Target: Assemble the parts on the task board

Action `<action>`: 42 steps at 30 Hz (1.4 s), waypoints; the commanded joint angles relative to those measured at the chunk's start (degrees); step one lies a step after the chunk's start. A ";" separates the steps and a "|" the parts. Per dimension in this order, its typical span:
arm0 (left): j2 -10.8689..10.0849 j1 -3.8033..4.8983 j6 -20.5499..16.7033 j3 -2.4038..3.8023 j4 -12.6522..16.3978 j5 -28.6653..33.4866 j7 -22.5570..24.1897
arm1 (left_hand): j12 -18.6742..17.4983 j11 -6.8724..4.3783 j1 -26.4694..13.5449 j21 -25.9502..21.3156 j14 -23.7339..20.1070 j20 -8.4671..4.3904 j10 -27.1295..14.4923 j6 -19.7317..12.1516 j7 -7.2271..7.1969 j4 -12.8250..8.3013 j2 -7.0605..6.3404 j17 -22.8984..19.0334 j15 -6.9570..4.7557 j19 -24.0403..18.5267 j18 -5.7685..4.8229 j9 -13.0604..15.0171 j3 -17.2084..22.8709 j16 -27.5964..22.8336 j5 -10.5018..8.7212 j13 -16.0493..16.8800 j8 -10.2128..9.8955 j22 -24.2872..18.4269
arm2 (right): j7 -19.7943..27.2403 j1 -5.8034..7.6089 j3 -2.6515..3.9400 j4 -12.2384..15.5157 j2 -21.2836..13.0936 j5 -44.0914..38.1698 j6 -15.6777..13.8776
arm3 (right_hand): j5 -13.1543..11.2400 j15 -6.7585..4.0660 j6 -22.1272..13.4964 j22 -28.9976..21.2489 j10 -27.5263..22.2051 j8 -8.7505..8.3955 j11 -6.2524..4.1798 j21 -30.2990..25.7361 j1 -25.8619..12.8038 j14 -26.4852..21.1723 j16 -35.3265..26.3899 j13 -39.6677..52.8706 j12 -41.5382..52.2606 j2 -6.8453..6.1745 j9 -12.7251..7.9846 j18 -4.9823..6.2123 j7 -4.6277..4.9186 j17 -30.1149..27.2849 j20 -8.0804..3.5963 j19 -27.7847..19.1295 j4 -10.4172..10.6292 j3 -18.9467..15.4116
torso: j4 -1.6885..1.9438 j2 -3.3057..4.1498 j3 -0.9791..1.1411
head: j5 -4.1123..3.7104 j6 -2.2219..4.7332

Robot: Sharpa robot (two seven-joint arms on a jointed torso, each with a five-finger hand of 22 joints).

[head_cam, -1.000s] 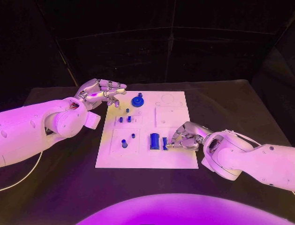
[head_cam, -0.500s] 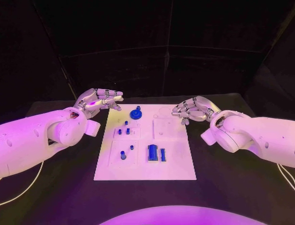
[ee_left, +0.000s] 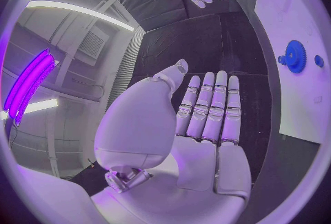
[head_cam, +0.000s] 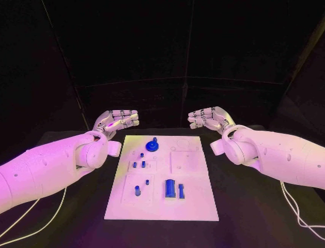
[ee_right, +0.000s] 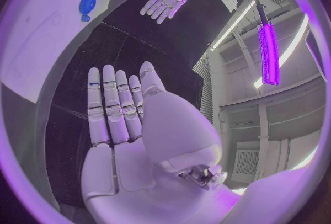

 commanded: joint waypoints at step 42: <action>-8.83 -6.52 -31.72 5.85 27.09 -2.86 4.85 | -3.98 -10.03 -67.50 -3.61 -43.97 -15.46 -52.39 -48.48 -8.59 -3.58 5.67 -10.77 -8.34 -36.43 -9.69 -3.84 -18.69 -14.56 -2.88 -3.61 -4.00 -25.77 | 6.70 -6.92 6.76 24.07 -6.91 16.15 -22.79 | -8.19 -6.38 -47.27 -9.98 -52.14 -3.77 -8.40 -17.60 -76.03 -54.64 -7.70 -8.63 -8.53 -8.06 -9.51 -9.82 -10.90 -14.59 -13.42 -43.18 -2.40 12.11 | 0.34 -0.19 1.47 | 2.27 3.95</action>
